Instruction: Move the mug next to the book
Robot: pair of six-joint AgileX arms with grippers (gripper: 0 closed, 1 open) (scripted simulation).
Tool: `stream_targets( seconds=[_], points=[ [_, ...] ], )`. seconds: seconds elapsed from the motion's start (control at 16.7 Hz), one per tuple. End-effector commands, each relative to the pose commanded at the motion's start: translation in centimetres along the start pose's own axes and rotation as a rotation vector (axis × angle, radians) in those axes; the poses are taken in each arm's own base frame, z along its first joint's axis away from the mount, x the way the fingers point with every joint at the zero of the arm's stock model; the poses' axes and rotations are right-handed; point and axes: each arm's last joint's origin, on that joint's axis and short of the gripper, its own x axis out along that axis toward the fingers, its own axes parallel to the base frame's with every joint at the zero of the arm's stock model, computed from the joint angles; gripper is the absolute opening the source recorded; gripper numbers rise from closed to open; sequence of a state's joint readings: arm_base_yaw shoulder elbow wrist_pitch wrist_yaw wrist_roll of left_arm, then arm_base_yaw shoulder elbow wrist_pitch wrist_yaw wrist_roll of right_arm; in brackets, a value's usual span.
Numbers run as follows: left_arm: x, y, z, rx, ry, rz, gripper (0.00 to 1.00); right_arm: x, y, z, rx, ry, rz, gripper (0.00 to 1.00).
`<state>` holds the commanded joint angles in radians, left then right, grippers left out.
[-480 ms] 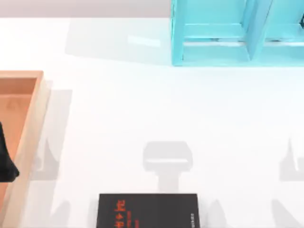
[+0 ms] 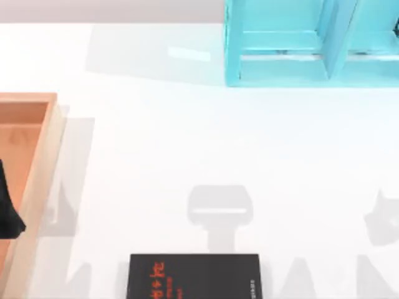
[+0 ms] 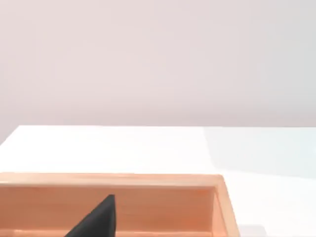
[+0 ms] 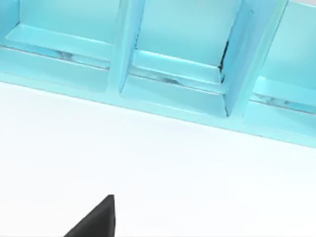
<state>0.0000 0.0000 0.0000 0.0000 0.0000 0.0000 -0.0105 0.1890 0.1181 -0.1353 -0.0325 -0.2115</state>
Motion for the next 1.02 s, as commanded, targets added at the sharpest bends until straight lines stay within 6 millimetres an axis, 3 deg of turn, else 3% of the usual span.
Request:
stream_targets(
  seconds=[0.3,0.6,1.02],
  points=[
    [0.0,0.0,0.0,0.000,0.000,0.000,1.00,1.5,-0.9,1.6,-0.401,0.351,0.162,1.00],
    [0.0,0.0,0.0,0.000,0.000,0.000,1.00,3.8,-2.9,2.0,-0.790,0.694,0.509,1.00],
    [0.0,0.0,0.0,0.000,0.000,0.000,1.00,5.4,-8.4,2.2,-1.009,0.908,0.996,1.00]
  ],
)
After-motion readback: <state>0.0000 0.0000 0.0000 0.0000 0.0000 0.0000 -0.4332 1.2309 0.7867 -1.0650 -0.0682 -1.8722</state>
